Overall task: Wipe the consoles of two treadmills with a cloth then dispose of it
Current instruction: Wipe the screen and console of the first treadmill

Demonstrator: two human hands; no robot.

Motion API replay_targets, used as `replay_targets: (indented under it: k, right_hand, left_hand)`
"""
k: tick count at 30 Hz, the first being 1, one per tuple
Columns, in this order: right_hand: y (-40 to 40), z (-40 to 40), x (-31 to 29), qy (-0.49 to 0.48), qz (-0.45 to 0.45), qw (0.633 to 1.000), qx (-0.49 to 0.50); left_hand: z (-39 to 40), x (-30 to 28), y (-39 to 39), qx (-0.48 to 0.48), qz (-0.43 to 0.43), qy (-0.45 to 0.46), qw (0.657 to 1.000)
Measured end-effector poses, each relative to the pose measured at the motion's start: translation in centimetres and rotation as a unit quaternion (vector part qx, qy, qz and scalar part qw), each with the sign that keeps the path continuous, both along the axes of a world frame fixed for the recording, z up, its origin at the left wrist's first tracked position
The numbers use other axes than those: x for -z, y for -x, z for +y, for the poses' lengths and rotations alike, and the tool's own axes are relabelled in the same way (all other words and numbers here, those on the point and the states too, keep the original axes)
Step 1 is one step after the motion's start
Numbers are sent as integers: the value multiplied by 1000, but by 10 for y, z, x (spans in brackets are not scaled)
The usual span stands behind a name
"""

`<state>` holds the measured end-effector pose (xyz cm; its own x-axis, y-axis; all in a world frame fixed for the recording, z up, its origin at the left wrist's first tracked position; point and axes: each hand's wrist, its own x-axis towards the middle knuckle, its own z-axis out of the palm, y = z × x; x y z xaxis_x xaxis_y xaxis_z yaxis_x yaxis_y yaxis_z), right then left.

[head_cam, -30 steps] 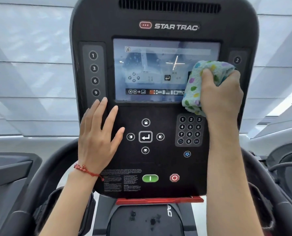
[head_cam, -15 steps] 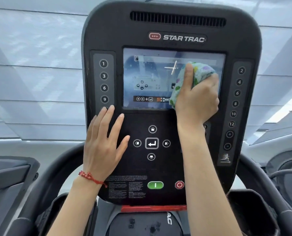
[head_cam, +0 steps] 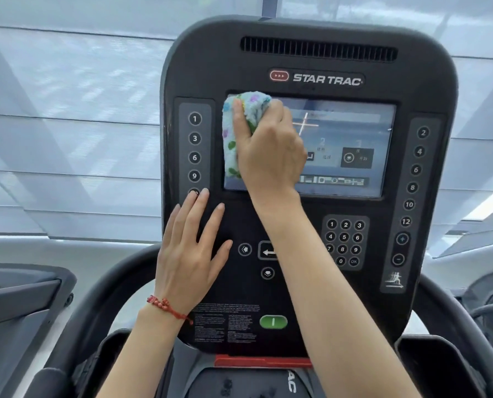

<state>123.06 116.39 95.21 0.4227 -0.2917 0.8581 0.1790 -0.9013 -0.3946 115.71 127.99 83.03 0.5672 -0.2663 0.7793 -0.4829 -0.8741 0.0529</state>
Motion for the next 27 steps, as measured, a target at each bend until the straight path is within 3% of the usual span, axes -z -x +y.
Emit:
replay_targets:
  k: [6,14,19,24,27]
  right_hand:
    - [2,-52,-3,-26,19,999,-1]
    - [28,-147,-14,-140,72,976,152]
    - [24,-103,-12,-142,70,979,129]
    - [7,-31,-14,-78,46,996,16]
    - [2,7,-13,-22,53,998,9]
  left_hand:
    - [0,1,0,-8,0,-4,1000]
    - [0,2,-2,-4,-8,-7,1000]
    - [1,4,-2,-2,-6,-12,1000]
    - [2,3,-1,0,-4,-19,1000]
    - [2,3,-3,2,-4,-20,1000]
